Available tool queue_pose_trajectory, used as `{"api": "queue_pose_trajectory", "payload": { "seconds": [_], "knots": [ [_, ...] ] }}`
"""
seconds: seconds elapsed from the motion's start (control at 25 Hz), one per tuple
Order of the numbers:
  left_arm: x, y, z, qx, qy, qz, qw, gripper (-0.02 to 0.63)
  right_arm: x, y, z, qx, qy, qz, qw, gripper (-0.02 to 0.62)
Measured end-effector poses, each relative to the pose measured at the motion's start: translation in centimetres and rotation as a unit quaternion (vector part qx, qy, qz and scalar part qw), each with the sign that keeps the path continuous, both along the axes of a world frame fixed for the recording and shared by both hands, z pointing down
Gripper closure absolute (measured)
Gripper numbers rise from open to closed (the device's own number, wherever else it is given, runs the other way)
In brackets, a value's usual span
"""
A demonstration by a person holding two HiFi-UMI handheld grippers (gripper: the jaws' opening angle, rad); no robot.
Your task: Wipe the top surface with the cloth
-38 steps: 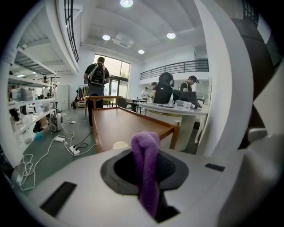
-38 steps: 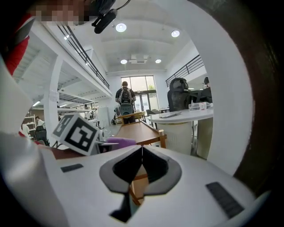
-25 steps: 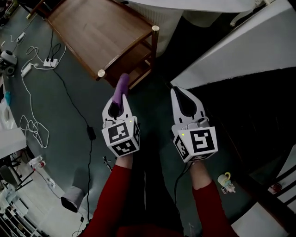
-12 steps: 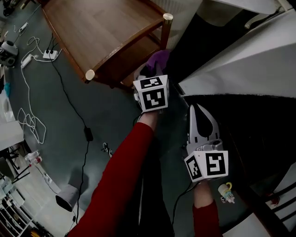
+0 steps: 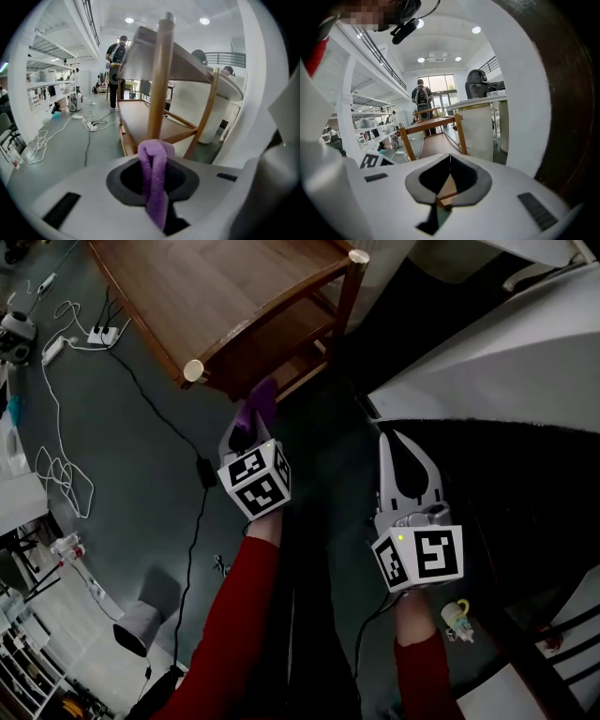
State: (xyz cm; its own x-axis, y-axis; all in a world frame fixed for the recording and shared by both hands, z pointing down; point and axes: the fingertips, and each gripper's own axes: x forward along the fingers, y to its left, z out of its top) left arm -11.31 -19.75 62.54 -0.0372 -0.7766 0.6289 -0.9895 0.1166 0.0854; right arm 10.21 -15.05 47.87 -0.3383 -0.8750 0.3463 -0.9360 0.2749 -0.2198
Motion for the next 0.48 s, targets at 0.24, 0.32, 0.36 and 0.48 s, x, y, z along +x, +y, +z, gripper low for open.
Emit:
{"api": "queue_pose_trajectory", "payload": {
  "seconds": [0.24,0.32,0.36,0.48],
  "knots": [
    [-5.7,2.8,0.8,-0.017,-0.020,-0.039,0.9989,0.543,-1.4,0.1,0.2,0.002,0.001,-0.016,1.000,0.583],
    [-5.0,3.0,0.9,-0.017,-0.018,-0.017,0.9995,0.543,-1.8,0.3,0.3,0.003,0.003,-0.021,1.000,0.583],
    [-3.9,3.2,1.0,-0.018,-0.014,0.006,0.9997,0.543,-1.9,0.4,0.4,0.004,0.005,-0.022,1.000,0.583],
    [2.2,3.7,1.9,-0.013,0.004,0.109,0.9940,0.543,-1.6,0.2,0.7,0.014,0.013,-0.024,1.000,0.583]
  ]
}}
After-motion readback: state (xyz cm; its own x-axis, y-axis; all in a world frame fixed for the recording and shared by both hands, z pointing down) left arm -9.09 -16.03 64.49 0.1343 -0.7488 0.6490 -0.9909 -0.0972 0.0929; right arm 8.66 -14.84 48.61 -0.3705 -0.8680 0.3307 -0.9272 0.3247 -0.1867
